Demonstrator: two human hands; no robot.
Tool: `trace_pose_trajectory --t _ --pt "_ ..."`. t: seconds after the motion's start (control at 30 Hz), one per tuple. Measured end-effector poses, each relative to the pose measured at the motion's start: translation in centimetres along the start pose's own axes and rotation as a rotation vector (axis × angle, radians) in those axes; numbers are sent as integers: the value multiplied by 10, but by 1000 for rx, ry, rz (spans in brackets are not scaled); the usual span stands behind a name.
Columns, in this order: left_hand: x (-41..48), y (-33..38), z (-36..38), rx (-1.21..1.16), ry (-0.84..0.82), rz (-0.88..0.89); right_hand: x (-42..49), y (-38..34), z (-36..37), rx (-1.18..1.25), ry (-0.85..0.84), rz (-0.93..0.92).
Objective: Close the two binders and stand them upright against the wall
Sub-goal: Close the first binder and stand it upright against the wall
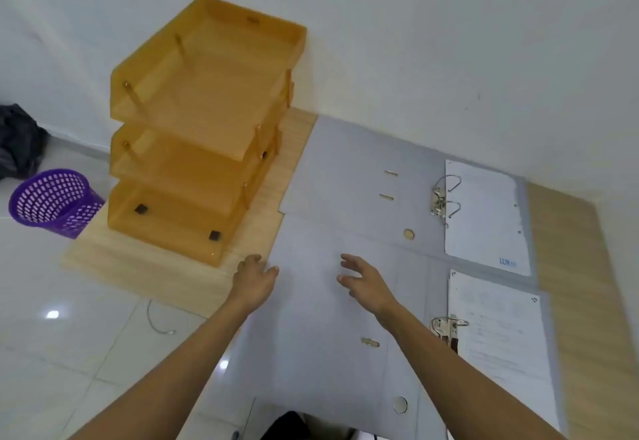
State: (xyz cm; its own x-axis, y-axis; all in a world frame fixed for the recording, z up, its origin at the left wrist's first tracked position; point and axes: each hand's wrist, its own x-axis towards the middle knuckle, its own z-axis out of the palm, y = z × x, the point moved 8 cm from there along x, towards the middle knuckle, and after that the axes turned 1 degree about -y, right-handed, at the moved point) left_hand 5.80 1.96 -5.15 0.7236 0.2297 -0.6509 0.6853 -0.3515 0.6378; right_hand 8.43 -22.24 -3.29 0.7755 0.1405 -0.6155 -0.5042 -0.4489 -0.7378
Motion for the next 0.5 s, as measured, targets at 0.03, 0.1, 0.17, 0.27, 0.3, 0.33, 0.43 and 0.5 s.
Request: trace_pose_trajectory --t 0.03,0.1,0.17,0.27,0.3,0.33,0.43,0.5 --pt "3 -2 -3 24 37 11 2 2 2 8 10 13" --pt "7 -6 -4 33 61 20 2 5 4 13 26 47" --pt "9 -9 0 -14 43 -5 2 9 4 23 41 73" --pt "10 -8 2 -45 61 -23 -2 6 7 40 34 82" --pt "11 -5 2 -71 74 -29 -3 4 6 37 39 71" --pt "11 -4 0 -95 83 -32 -4 1 6 33 48 55" --pt "2 21 -6 -147 0 42 -10 -13 -3 23 100 -20" --pt "-11 44 -9 -163 -84 123 -15 -25 -10 0 120 -76"
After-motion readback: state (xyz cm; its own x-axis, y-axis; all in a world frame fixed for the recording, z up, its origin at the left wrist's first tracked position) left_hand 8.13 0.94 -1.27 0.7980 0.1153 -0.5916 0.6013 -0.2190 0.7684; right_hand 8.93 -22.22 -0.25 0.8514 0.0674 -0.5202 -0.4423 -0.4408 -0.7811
